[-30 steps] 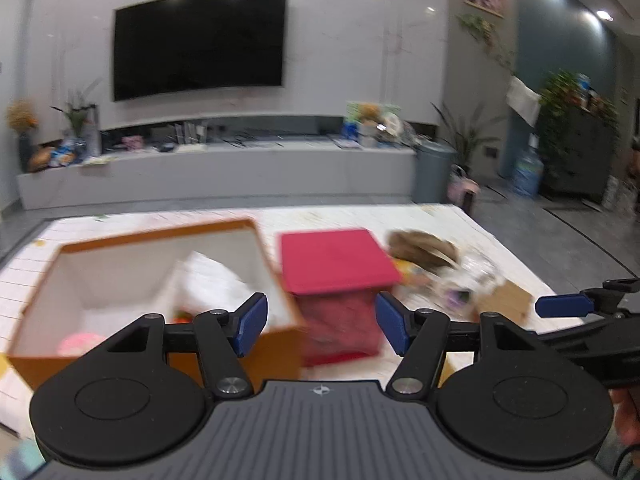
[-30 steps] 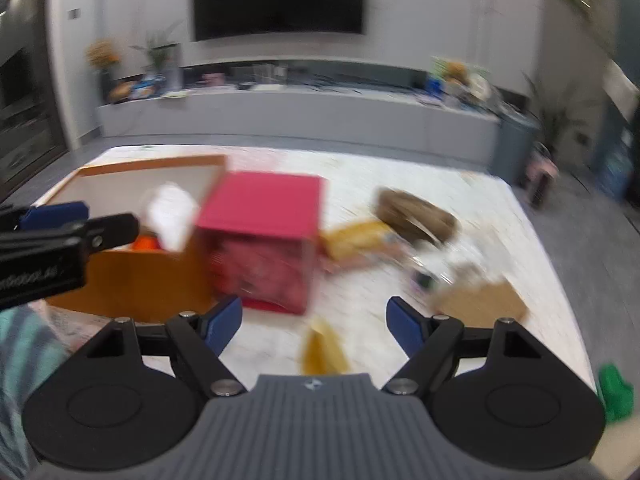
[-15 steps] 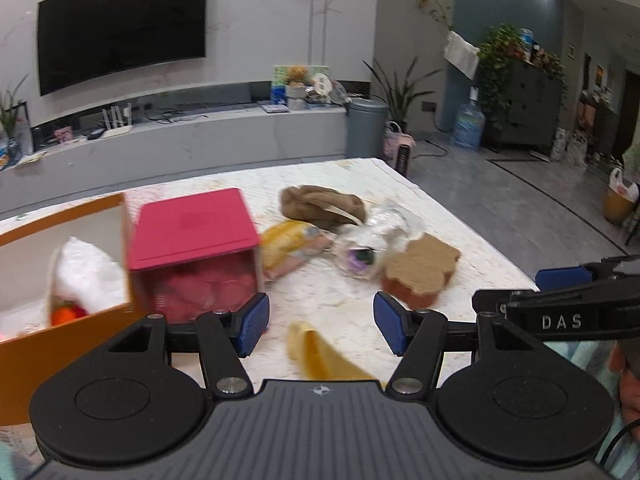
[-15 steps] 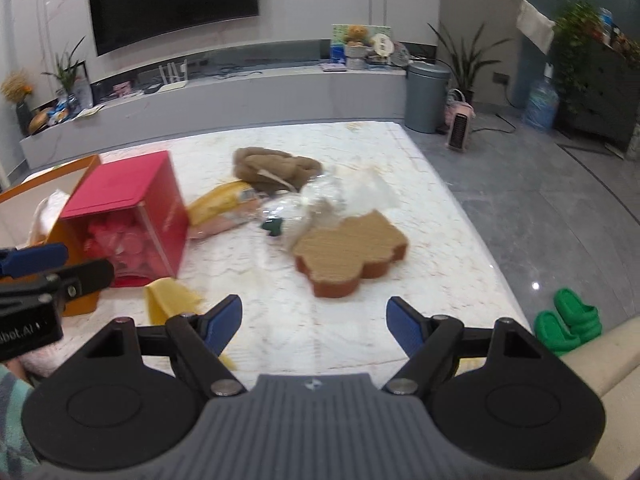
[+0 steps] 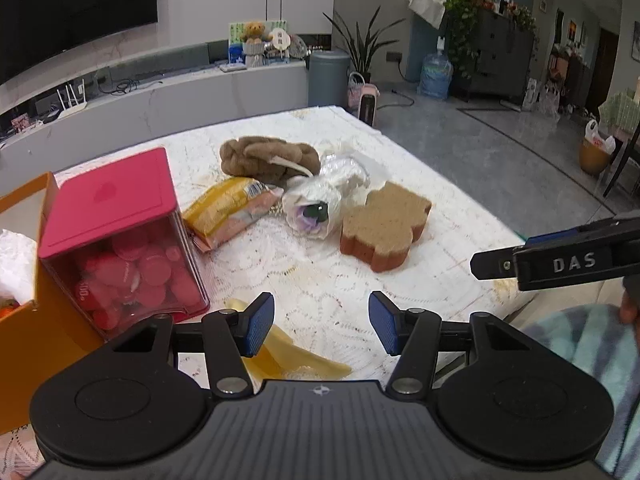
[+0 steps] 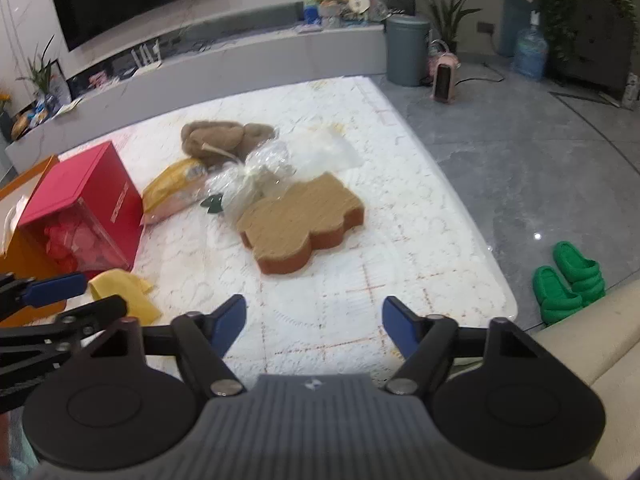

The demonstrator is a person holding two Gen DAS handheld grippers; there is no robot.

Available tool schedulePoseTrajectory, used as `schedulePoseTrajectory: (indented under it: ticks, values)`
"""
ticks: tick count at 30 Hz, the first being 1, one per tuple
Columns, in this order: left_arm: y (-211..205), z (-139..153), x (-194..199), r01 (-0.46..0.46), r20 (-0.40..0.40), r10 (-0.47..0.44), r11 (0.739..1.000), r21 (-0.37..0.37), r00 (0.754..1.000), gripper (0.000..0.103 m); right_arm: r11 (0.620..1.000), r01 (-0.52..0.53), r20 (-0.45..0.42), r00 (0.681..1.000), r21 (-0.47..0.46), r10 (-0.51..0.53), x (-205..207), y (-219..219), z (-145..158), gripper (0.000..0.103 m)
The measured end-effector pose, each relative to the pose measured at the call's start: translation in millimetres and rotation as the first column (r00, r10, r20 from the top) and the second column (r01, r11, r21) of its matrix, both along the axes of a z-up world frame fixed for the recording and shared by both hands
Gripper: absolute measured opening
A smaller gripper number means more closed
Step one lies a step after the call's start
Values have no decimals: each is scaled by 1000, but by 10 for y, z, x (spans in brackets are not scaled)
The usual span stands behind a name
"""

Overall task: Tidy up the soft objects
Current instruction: 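Move both tools back toward the yellow cloth on the table, then grasp the yellow cloth with the left tool while the right tool grasps the brown coir sponge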

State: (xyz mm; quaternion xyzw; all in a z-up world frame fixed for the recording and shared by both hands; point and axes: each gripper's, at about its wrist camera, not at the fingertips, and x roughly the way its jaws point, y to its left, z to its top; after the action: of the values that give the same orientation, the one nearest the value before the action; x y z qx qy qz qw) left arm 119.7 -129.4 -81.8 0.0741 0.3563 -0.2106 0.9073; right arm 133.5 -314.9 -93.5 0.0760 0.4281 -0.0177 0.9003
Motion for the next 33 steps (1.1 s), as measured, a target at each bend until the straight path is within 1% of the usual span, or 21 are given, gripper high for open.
schedulePoseTrajectory:
  ticks: [2,4,5,6,7,8,10,12,15,17,18,19,20,21,22,23,24,25,28,31,33]
  values:
    - [-24,-24,38,-1,-5,1,999,44,1000,65,1000,-14,-13,1000,14,14,41,2,-6,72]
    - [-31,-54,73,-46,0,46,993,111,999,66,1000,-22,-31,999,16,23,86,7,-14,72]
    - [-8,-60,105,-68,-3,69,990,125,998,67,1000,-27,-39,999,14,27,101,16,-17,72]
    - [20,-75,130,-91,-15,93,988,128,996,70,1000,-30,-45,999,8,31,115,33,-25,72]
    - [62,-98,157,-111,-37,116,987,116,993,74,999,-35,-49,998,-3,35,127,55,-30,72]
    - [109,-132,196,-130,-68,137,987,97,988,74,999,-43,-54,998,-15,43,142,77,-39,72]
    - [181,-202,263,-167,-125,175,983,72,977,75,998,-60,-63,996,-25,59,168,108,-54,72]
    - [214,-264,314,-201,-149,209,977,63,967,75,997,-69,-73,995,-17,67,200,112,-66,72]
    - [224,-336,385,-222,-185,227,974,43,956,73,996,-82,-86,993,-16,80,228,127,-83,72]
    - [201,-387,428,-229,-199,235,972,52,951,66,996,-91,-95,991,-24,89,241,145,-89,72]
    - [194,-410,442,-229,-201,235,972,54,951,58,995,-95,-99,991,-25,92,248,148,-92,72]
    - [189,-431,455,-228,-204,235,972,57,950,46,995,-97,-103,990,-24,94,257,154,-96,72]
    - [179,-450,469,-226,-210,234,972,62,949,40,995,-99,-106,990,-22,97,267,155,-99,72]
    - [174,-471,487,-224,-213,233,972,67,949,28,995,-101,-110,989,-17,98,275,151,-105,72]
    - [178,-492,496,-222,-213,232,972,73,949,19,995,-100,-114,989,-13,98,283,147,-111,72]
    - [179,-500,502,-221,-213,232,972,76,949,14,995,-100,-118,988,-7,99,292,141,-114,72]
    - [180,-507,507,-221,-211,232,972,76,949,5,995,-101,-121,988,0,100,302,136,-117,72]
    - [191,-510,513,-220,-212,231,973,73,950,3,995,-100,-123,987,5,100,313,135,-119,72]
    - [212,-464,517,-219,-203,225,974,52,953,2,995,-103,-125,987,11,104,349,143,-119,72]
    - [206,-349,519,-202,-175,205,979,32,963,2,994,-107,-117,987,16,109,399,154,-104,73]
    - [195,-265,535,-192,-160,192,981,19,968,2,994,-107,-117,987,21,108,473,156,-105,79]
